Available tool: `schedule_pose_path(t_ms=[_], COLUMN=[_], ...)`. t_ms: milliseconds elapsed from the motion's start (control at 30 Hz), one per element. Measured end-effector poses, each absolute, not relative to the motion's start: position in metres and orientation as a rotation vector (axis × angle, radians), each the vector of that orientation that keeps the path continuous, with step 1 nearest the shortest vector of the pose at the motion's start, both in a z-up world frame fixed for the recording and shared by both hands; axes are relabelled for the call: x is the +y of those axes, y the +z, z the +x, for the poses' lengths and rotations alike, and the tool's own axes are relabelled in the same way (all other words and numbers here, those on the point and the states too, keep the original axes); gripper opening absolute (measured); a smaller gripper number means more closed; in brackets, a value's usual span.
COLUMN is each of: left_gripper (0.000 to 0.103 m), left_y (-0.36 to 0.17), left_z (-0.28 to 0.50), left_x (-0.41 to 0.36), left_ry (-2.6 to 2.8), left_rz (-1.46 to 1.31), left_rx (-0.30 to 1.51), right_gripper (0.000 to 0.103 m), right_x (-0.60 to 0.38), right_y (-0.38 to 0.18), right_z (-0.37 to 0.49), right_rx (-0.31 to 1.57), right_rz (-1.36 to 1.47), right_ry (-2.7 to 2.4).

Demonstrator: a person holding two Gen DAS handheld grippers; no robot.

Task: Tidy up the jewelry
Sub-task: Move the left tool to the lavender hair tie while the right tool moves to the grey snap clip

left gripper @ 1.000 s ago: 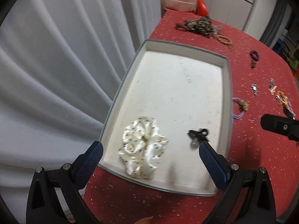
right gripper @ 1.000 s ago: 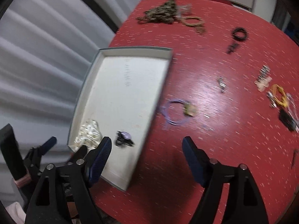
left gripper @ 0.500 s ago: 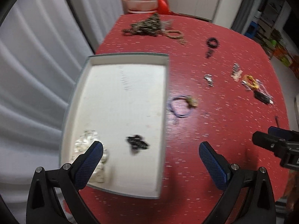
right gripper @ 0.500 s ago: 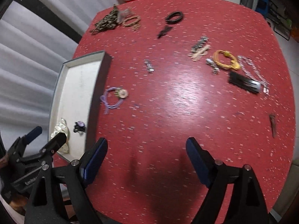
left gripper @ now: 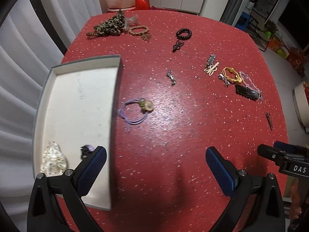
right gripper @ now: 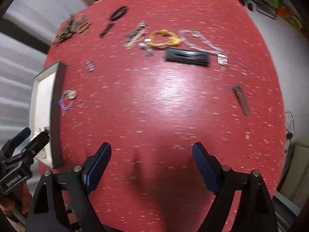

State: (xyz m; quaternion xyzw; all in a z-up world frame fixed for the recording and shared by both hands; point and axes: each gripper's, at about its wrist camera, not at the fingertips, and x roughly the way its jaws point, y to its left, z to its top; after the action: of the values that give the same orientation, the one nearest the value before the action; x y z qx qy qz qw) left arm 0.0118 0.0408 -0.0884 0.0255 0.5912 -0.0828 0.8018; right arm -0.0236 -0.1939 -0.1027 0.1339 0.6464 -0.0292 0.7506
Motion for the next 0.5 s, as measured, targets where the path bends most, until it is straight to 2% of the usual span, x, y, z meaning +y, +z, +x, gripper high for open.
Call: schedule_pose_path(t_ms=[500], left_gripper=[0.103], left_y=[-0.134], left_z=[0.057], left_x=[0.016], left_ry=[-0.047], left_rz=[0.044], left_rx=[1.268], right_gripper=[0.088], right_x=[-0.283], right_y=[-0.123], right_z=[-0.026], right_rx=[1.384], right_rz=[0.276], right_ry=[-0.234])
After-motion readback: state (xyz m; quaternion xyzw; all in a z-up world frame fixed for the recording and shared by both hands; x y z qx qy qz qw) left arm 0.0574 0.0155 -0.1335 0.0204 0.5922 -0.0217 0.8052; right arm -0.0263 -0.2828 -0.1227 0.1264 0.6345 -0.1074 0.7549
